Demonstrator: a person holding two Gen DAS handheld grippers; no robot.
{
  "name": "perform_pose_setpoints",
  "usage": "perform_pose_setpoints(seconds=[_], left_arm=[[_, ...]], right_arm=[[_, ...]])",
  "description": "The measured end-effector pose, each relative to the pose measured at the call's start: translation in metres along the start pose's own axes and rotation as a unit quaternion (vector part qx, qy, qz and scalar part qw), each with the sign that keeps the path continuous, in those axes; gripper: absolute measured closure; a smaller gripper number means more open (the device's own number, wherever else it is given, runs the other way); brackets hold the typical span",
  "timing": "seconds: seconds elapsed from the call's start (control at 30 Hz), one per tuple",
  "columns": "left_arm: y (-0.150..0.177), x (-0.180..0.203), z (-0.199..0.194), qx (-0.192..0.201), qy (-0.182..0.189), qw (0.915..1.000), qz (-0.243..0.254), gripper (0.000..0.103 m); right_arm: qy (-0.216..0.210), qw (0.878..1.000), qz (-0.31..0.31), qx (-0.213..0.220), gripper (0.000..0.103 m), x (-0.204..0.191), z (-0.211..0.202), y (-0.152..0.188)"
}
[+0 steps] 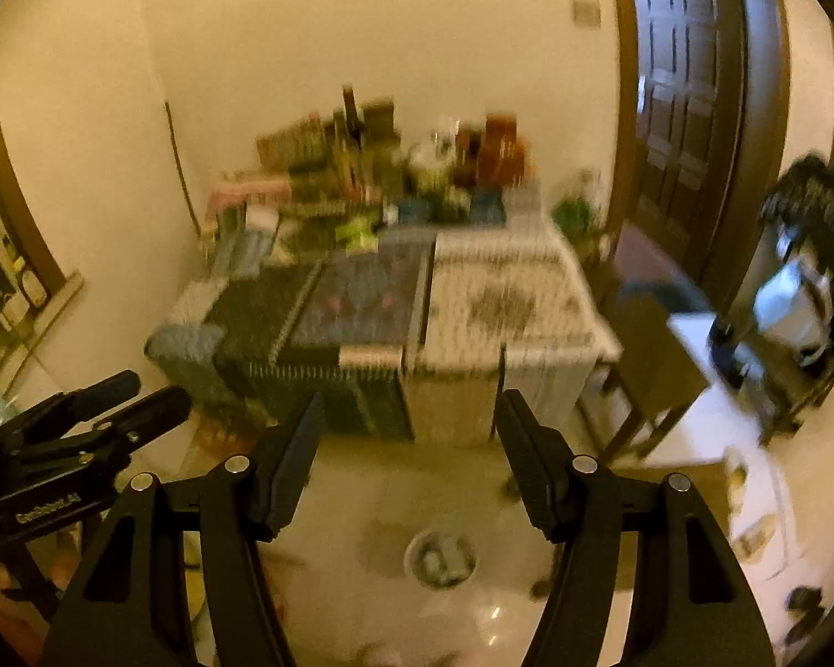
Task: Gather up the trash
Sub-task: 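Raise both empty tools back up toward the table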
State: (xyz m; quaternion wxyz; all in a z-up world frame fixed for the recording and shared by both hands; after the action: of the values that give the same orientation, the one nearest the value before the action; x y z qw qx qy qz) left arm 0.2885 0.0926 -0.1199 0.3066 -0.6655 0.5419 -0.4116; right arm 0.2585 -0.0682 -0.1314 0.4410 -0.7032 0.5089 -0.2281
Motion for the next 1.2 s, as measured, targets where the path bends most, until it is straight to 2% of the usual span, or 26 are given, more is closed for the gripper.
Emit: perform_pose_setpoints(seconds=[0.2,0.27,0.4,0.47,0.53,0.7,0.97,1.2], left_arm=[[-0.054,0.0,-0.044,0.081,0.001,0.9965,0.023,0.025],[-0.067,0.0,-0.054,0.102,-0.003,0.9943,0.032,0.022],[-0.082,0.004,-0.061,0.123,-0.009,0.9911,0.049,0.011],[-0.087,0.008,-0.058,0.129,-0.009,0.99,0.057,0.005],[-0.09,0.011,-0.055,0.133,-0.01,0.9891,0.062,0.003],[-0.102,0.019,-0.027,0.136,-0.02,0.988,0.071,0.002],[-0.139,0.026,0.042,0.14,-0.038,0.989,0.031,0.002],[-0.168,0.04,0.1,0.149,-0.076,0.9858,0.019,0.002]], right_arm=[[0.008,0.997,-0.004,0.081,0.042,-0.016,-0.038,-0.044],[0.014,0.994,-0.008,0.107,0.042,-0.019,-0.047,-0.055],[0.019,0.989,-0.003,0.148,0.019,-0.018,-0.056,-0.073],[0.025,0.986,0.0,0.163,0.015,-0.013,-0.056,-0.081],[0.034,0.985,0.004,0.17,0.008,-0.005,-0.047,-0.088],[0.039,0.984,0.006,0.174,0.004,0.015,-0.021,-0.101],[0.022,0.984,-0.031,0.173,0.004,0.042,0.018,-0.13],[-0.013,0.986,-0.04,0.161,0.004,0.073,0.058,-0.163]])
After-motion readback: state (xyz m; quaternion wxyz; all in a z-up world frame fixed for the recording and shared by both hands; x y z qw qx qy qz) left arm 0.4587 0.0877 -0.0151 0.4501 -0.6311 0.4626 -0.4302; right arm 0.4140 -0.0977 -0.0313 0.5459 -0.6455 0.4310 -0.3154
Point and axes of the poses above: each gripper's, at about its wrist camera, not at the fingertips, and z roughly the way its jaws point, x to its right, y to its underside, the point moved 7 cm from there along z, roughly the way its jaws point, and after that the axes turned 9 degrees about x, right-handed, at the moved point
